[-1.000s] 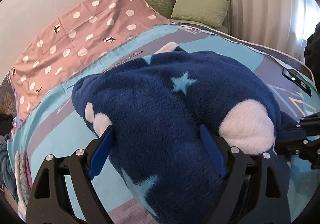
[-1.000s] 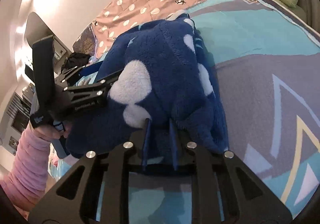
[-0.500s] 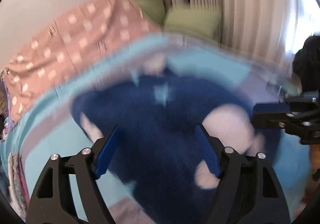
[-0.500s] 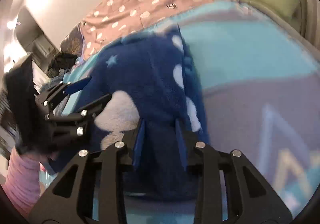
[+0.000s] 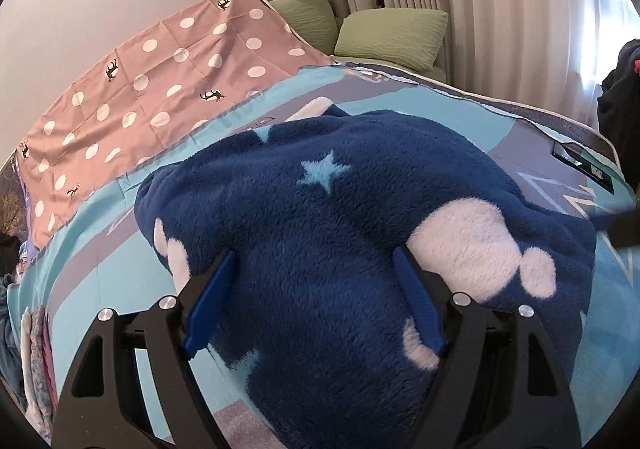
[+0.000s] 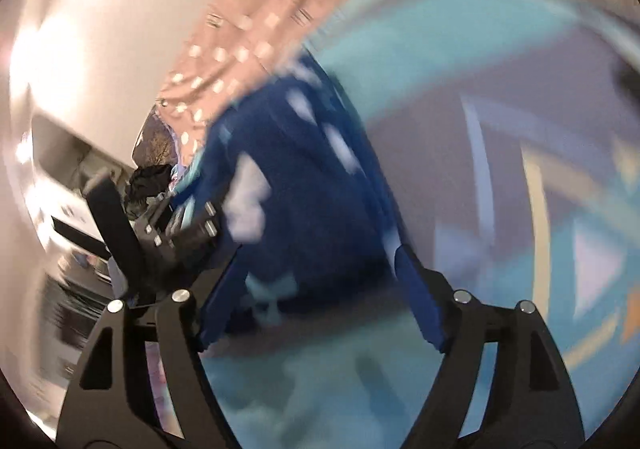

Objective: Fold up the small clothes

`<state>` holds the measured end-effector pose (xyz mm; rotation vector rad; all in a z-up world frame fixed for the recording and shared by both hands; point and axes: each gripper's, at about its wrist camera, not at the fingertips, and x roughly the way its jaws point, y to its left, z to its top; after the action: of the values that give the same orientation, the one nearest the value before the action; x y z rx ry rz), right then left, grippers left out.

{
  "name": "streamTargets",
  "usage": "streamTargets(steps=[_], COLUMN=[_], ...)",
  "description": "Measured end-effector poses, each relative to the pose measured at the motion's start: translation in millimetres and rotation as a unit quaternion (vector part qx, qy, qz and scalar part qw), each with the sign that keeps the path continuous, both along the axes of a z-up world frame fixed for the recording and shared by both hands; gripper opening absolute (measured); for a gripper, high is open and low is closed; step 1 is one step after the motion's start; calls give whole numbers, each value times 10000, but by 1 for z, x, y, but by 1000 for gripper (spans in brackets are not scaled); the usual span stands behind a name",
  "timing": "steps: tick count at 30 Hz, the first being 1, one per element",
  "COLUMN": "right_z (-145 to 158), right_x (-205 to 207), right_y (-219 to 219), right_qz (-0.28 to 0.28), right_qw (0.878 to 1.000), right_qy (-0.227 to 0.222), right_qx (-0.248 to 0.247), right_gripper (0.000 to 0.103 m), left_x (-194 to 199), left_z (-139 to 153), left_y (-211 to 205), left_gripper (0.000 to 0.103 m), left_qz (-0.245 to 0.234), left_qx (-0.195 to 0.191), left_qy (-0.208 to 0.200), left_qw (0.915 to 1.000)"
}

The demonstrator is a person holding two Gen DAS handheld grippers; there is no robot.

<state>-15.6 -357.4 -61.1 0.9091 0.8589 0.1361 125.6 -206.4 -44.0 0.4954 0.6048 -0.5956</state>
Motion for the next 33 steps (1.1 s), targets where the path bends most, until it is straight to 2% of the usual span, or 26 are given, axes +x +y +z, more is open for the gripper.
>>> streamTargets(steps=[2,3,5,7,11,16,20,22,24,28,29,31,33], right_z=[-22,-26,-23,-22,-20,-21,-14,-13,-12,-15,-16,-17,-18], right_x=[-1,2,9,26,50,52,55,54,54,51,50,49,48], right_y=[1,1,2,7,21,22,38,42,44,41,39,35,34], right_qz=[35,-17,-185,-140,-290,-955,-1086,-1153,-1082,-856,-822,-755,-724], right_qw=[9970,9954,9951,9947,9958,9912,9933,9930,9941,9963,9965,9970,9973], right_qy=[267,254,115,116,307,268,161,117,52,-88,-94,-96,-114], right_qx=[719,923,962,1008,813,875,356,209,62,31,68,131,108], right_gripper=[79,80,84,95,100,100,100,97,85,79,79,79,79], left_x=[0,0,-1,-1,-3,-3,-4,-4,-4,-4,-2,12,45], left_z=[0,0,0,1,1,0,0,-1,-1,5,11,25,35], left_y=[0,0,1,2,4,5,6,7,8,12,16,37,71], left_gripper=[79,79,79,79,79,79,79,79,79,83,86,96,102], left_qz=[5,6,22,48,75,71,51,40,29,9,-57,8,794], left_qx=[-2,-9,-30,-53,-70,-146,-169,-200,-233,-342,-443,-1049,-1845], left_qy=[0,-1,-8,5,15,18,-9,-18,-26,-22,60,440,677], left_qw=[10000,10000,10000,10000,9999,9999,9998,9998,9997,9994,9990,9935,9773])
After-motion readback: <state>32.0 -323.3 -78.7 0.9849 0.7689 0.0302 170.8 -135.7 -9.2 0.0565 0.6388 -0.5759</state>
